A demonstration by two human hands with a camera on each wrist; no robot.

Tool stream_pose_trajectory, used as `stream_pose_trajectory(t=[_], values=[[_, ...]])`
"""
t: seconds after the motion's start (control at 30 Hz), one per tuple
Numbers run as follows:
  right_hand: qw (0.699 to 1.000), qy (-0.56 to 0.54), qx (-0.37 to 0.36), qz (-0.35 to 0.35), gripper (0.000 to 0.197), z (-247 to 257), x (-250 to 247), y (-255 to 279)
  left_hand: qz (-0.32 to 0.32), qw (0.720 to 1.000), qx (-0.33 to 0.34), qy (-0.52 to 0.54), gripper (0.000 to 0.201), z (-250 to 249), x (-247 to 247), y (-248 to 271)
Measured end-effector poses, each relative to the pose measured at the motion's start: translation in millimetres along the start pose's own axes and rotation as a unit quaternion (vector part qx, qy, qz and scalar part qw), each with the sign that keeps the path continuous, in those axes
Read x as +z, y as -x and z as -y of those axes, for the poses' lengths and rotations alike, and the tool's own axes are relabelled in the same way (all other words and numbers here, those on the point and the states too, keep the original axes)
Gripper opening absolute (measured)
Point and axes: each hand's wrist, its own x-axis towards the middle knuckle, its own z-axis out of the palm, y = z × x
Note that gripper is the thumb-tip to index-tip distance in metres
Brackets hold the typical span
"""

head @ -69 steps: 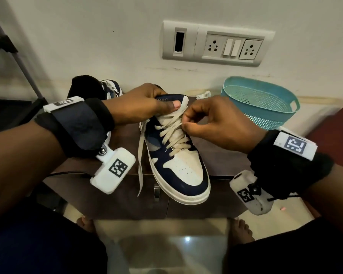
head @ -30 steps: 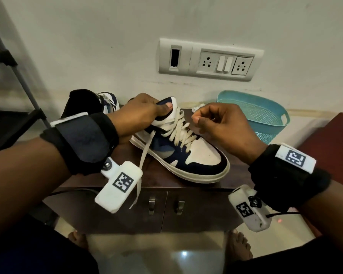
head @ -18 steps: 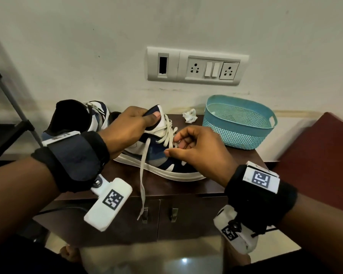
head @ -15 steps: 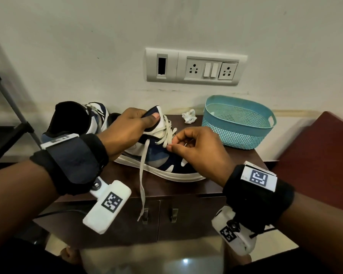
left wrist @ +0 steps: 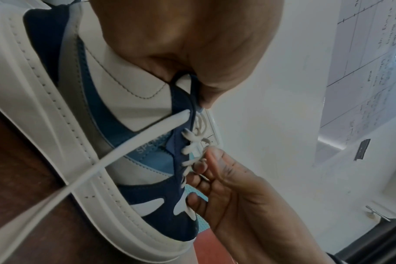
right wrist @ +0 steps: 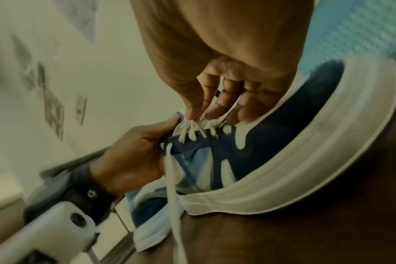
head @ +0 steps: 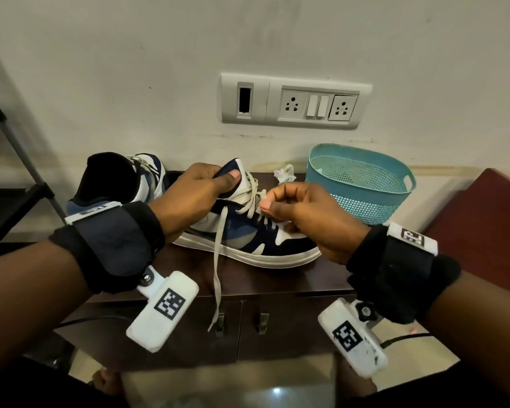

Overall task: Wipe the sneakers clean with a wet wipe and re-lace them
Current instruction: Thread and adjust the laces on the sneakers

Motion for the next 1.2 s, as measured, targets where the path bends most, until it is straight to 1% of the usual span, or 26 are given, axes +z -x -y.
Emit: stream_pose_trajectory(t=[0.07, 0.1, 0.2, 0.3, 0.37, 0.43, 0.53, 0.6, 0.67, 0.73, 0.8, 0.87, 0.93, 1.0, 1.1, 1.2], values=[[0.995, 0.073, -0.056, -0.029, 0.016, -4, -1, -1, -0.004, 1.0, -0.002, 0.005, 0.04, 0, -1, 1], [0.991, 0.102, -0.078, -0.038, 0.018, -6, -1, -1, -0.006, 1.0, -0.001, 0.008, 0.04, 0, -1, 1], [0.983, 0.123, -0.131, -0.042, 0.014, -11, -1, 2, -0.015, 1.0, 0.005, 0.018, 0.036, 1, -2, 3], [0.975, 0.138, -0.172, -0.03, 0.008, -13, -1, 5, -0.018, 0.999, 0.012, 0.039, 0.032, 0, -4, 6], [0.975, 0.131, -0.176, -0.015, 0.007, -14, -1, 7, -0.016, 0.999, 0.015, 0.043, 0.031, -1, -4, 9], [0.98, 0.098, -0.174, -0.006, 0.007, -14, -3, 7, -0.014, 0.999, 0.023, 0.045, 0.032, -1, -5, 10], [0.982, 0.059, -0.18, -0.024, 0.007, -12, -6, 6, -0.025, 0.997, 0.037, 0.055, 0.035, 0, -5, 9], [0.978, 0.072, -0.191, -0.045, 0.006, -13, -6, 4, -0.03, 0.996, 0.034, 0.071, 0.035, 0, -2, 8], [0.972, 0.114, -0.198, -0.064, 0.008, -15, -6, 1, -0.02, 0.995, 0.012, 0.098, 0.033, 0, 2, 8], [0.969, 0.141, -0.191, -0.073, 0.01, -18, -6, -1, -0.006, 0.992, -0.023, 0.126, 0.03, -3, 7, 9], [0.969, 0.147, -0.183, -0.075, 0.011, -21, -8, -1, 0.01, 0.986, -0.06, 0.157, 0.026, -7, 10, 10], [0.969, 0.15, -0.184, -0.07, 0.011, -23, -9, 0, 0.03, 0.979, -0.091, 0.182, 0.027, -12, 13, 10], [0.966, 0.163, -0.19, -0.061, 0.01, -24, -10, 3, 0.052, 0.974, -0.102, 0.195, 0.026, -17, 15, 10], [0.96, 0.187, -0.202, -0.055, 0.008, -24, -9, 8, 0.067, 0.975, -0.106, 0.182, 0.029, -19, 17, 8], [0.953, 0.203, -0.215, -0.058, 0.007, -23, -9, 12, 0.053, 0.98, -0.106, 0.158, 0.044, -15, 19, 4], [0.959, 0.176, -0.206, -0.08, 0.008, -23, -12, 10, -0.002, 0.981, -0.09, 0.172, 0.047, -12, 19, 2]])
